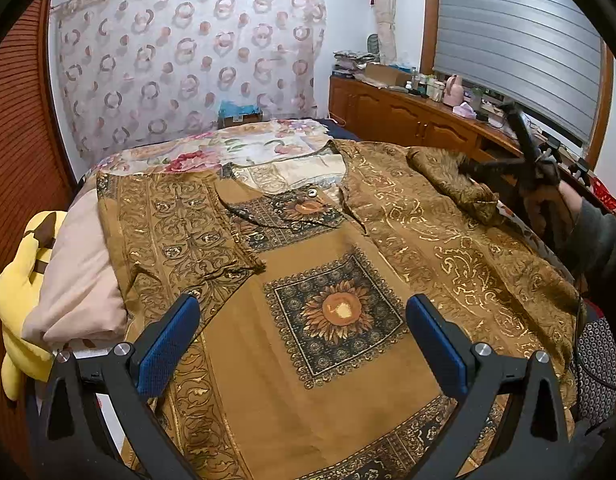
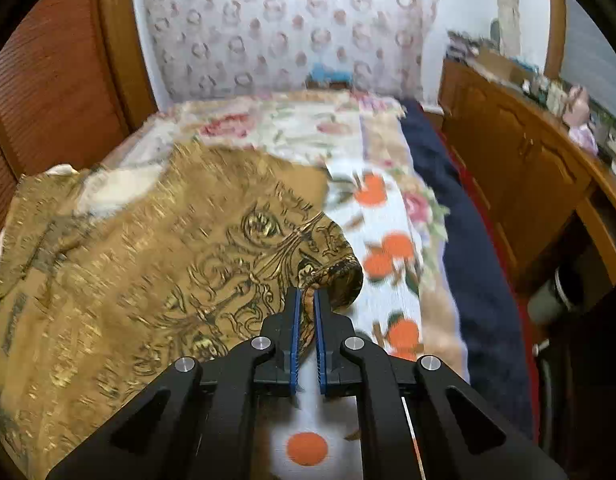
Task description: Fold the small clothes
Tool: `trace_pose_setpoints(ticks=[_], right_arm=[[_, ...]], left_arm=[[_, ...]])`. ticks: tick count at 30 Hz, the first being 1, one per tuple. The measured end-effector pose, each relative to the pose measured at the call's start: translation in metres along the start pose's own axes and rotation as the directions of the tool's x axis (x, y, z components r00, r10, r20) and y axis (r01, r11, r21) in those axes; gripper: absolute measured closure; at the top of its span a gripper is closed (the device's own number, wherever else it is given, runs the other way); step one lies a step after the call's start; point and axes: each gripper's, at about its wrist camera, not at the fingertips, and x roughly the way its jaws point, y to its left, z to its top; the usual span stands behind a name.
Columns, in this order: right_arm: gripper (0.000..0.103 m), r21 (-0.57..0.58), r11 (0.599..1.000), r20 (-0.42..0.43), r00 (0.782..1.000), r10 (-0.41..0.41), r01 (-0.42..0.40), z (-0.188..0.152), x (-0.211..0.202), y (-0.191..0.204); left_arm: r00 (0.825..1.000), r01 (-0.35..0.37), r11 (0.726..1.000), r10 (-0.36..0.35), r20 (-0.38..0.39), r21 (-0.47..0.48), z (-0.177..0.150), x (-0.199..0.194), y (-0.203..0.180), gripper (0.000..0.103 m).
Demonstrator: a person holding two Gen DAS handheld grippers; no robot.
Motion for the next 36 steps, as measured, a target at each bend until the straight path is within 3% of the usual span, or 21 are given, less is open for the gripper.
trace_pose_setpoints(ticks=[4, 9, 10, 12, 18, 21, 27, 34, 36], right_arm=[[0.097, -0.048, 0.997, 0.058, 0.996, 0.069, -0.067, 0.013, -0.022, 0.025], [0.095, -0.128, 0.984, 0.044, 0.990, 0.131, -0.124, 0.019, -0.026, 0.064], [0.091, -0.151, 0.980, 0.037, 0.990, 0.136, -0.129, 0.019, -0.025, 0.071], [0.065, -0.185, 0.974, 0.042, 0.989, 0.142, -0.132, 0.019, -0.026, 0.074], [0.043, -0.168, 0.976, 0.090, 0.984, 0.152, -0.136, 0.018, -0.033, 0.048], [0.033, -0.146, 0.986, 0.078, 0.993, 0.089, -0.077, 0.013, -0.024, 0.038], [0.032, -0.090, 0.996, -0.011, 1.000, -0.012, 0.011, 0.013, 0.031, 0.011], [0.032, -0.086, 0.994, -0.066, 0.995, -0.068, 0.062, 0.017, 0.078, -0.005], [0.032, -0.055, 0.997, -0.062, 0.997, -0.052, 0.049, 0.016, 0.079, -0.005]], left_arm=[[1.000, -0.002, 1.000, 0.002, 0.000, -0.005, 0.000, 0.001, 0.002, 0.000], [1.000, -0.007, 1.000, 0.007, -0.005, -0.006, -0.001, 0.000, 0.004, 0.000], [1.000, -0.008, 1.000, 0.008, -0.006, -0.006, -0.001, 0.000, 0.005, 0.000], [1.000, -0.010, 1.000, 0.010, -0.007, -0.008, 0.000, 0.000, 0.008, 0.000], [1.000, -0.020, 1.000, 0.020, 0.001, -0.018, 0.006, 0.002, 0.016, 0.000], [0.999, -0.041, 0.999, 0.041, 0.001, -0.015, 0.011, 0.006, 0.024, 0.000], [0.996, -0.085, 0.996, 0.084, -0.017, -0.039, 0.023, 0.023, 0.055, 0.000], [0.987, -0.151, 0.984, 0.146, -0.061, -0.099, 0.038, 0.054, 0.101, 0.000], [0.986, -0.159, 0.980, 0.152, -0.071, -0.115, 0.042, 0.060, 0.113, 0.000]])
